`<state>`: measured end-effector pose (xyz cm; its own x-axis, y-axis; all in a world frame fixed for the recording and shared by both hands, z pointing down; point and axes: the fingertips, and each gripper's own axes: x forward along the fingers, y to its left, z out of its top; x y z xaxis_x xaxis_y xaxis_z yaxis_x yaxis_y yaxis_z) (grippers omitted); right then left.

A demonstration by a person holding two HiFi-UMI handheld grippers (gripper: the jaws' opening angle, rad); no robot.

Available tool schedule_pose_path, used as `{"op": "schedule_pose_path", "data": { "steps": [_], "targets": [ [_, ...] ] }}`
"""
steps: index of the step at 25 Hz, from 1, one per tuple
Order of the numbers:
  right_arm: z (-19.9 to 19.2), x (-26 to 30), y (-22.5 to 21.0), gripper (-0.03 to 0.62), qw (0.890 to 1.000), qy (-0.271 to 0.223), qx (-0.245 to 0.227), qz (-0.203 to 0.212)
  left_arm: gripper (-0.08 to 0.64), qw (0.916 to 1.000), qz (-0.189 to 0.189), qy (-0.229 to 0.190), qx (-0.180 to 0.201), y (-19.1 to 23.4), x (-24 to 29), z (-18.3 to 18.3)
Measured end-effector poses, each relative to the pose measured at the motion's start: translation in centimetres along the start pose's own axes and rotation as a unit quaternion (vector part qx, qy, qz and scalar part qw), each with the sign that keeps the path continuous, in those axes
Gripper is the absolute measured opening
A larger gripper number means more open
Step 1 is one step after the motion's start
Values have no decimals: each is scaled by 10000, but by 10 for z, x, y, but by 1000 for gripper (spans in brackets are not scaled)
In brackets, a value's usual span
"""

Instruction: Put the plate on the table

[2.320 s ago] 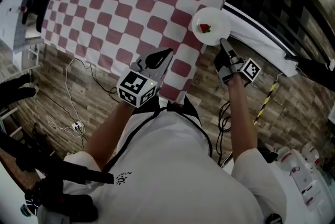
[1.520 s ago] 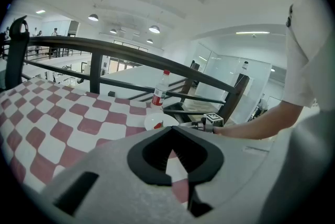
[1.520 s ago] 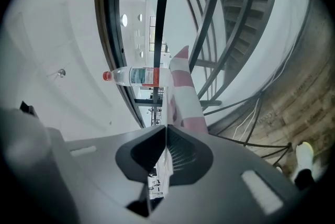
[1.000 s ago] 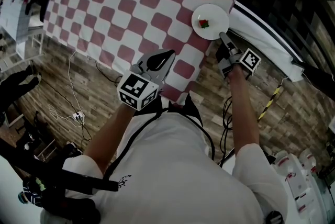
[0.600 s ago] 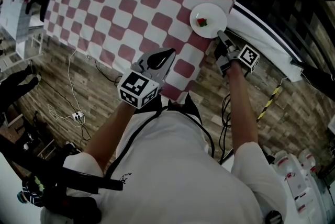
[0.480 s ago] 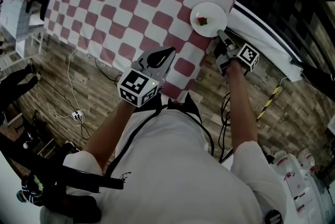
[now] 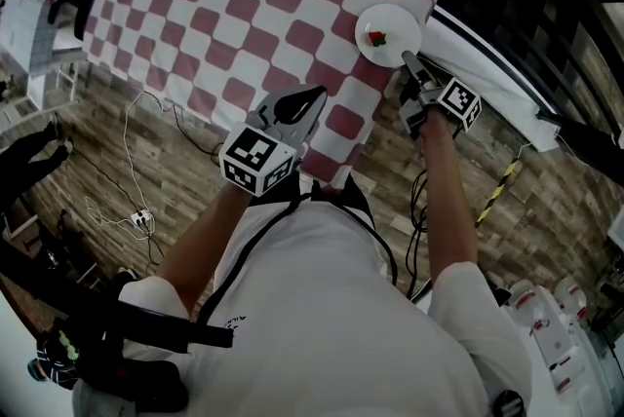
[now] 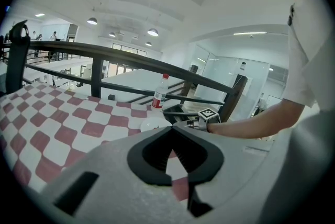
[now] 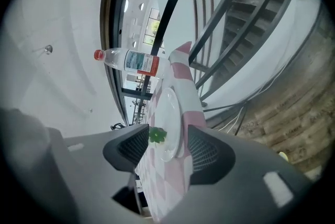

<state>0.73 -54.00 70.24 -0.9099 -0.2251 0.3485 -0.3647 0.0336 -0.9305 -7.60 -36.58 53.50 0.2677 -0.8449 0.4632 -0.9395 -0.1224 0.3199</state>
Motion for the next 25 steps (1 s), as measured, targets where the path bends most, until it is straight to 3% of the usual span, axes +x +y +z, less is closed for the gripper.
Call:
{"op": "schedule_pose_path", "data": {
  "steps": [6, 25],
  "targets": [
    [-7, -5, 4, 291, 9996, 41, -266, -92, 2, 9999, -99, -14, 33, -4, -6, 1],
    [-13, -41, 23, 276, 9977, -563, -342, -129, 3, 9988, -326, -176, 323, -10, -41, 12]
  ]
}}
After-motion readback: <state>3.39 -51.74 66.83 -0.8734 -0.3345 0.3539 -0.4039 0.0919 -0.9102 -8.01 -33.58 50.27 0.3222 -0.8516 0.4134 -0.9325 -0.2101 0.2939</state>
